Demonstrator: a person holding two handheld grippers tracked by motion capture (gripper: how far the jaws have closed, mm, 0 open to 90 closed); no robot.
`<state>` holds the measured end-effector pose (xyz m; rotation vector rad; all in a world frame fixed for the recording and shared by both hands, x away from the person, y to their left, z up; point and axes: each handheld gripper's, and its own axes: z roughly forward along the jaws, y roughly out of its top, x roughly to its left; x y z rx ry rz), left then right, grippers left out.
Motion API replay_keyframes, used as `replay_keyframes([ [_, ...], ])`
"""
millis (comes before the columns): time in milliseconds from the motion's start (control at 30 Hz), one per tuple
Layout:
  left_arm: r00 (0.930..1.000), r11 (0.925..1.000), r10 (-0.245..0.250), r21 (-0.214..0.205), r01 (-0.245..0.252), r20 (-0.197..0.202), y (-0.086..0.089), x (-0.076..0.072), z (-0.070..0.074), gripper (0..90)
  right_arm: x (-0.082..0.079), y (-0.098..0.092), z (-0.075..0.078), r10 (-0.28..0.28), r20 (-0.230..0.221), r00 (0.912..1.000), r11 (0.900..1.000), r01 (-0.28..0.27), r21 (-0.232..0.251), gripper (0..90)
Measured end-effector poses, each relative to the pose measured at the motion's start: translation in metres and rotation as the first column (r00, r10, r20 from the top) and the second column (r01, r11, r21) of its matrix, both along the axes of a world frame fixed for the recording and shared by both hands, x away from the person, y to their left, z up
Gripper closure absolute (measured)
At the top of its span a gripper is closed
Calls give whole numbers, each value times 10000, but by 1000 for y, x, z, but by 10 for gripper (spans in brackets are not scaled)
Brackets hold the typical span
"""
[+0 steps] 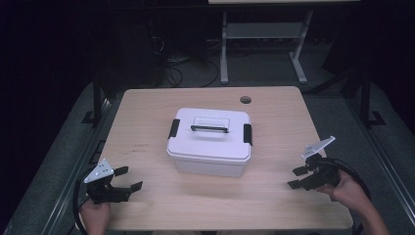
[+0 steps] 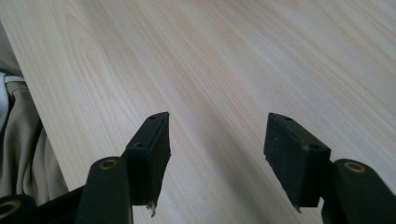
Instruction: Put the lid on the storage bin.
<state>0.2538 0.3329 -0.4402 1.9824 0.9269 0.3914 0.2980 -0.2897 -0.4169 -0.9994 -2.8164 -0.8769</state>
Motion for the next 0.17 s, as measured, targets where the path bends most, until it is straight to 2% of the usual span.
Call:
replay_keyframes([
  [167, 10000, 10000, -18, 37, 18, 1, 0, 0, 1, 155, -3, -1, 3, -2, 34, 10000, 10000, 3, -60, 397],
])
